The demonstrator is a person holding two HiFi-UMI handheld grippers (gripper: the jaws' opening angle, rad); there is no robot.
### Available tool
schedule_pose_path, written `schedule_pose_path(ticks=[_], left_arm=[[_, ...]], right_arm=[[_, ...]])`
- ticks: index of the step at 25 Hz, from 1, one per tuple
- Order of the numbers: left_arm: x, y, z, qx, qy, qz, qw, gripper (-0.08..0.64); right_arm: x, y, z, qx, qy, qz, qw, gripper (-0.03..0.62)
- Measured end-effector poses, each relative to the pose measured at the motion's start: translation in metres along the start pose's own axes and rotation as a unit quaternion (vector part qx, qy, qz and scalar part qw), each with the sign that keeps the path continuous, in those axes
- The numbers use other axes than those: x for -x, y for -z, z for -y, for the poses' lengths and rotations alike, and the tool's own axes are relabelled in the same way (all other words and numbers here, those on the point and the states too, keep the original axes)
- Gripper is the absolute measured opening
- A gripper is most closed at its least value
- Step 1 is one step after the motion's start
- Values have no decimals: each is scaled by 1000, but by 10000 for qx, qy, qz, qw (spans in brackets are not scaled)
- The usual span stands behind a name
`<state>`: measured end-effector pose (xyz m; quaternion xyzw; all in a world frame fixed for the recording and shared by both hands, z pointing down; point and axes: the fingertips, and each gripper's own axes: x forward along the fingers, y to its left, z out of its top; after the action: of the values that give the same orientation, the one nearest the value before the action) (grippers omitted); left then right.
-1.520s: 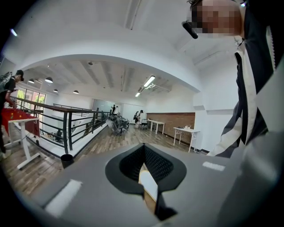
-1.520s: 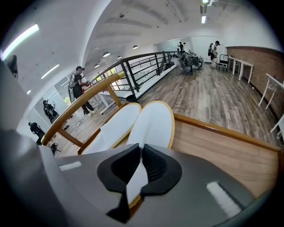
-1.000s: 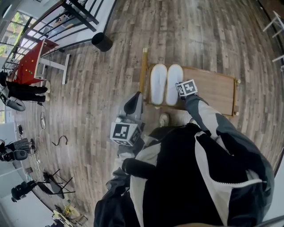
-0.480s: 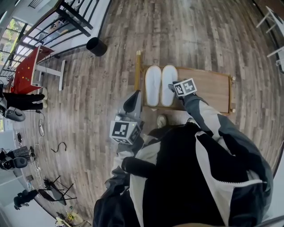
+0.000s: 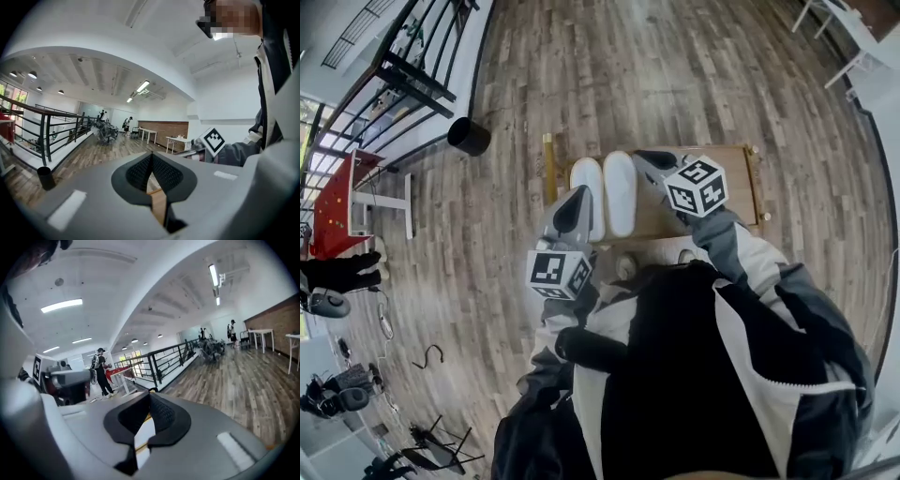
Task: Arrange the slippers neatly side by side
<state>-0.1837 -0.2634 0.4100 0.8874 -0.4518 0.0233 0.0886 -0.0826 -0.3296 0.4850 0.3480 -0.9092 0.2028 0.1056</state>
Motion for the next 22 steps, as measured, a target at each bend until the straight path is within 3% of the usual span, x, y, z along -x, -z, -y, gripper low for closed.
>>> schedule_pose_path(ticks=[4, 9, 22], left_arm=[[-27, -6, 24, -55, 325, -11, 9995, 17], [-53, -14, 48, -86, 620, 11, 9980, 17], [-100, -21, 122, -134, 1205, -5, 9926, 17]], right_arm=[[55, -53, -9, 492, 176, 683, 9963, 3], [106, -67, -5, 749, 599, 1087, 9894, 3], [179, -53, 37, 882, 1263, 905, 9839, 1]])
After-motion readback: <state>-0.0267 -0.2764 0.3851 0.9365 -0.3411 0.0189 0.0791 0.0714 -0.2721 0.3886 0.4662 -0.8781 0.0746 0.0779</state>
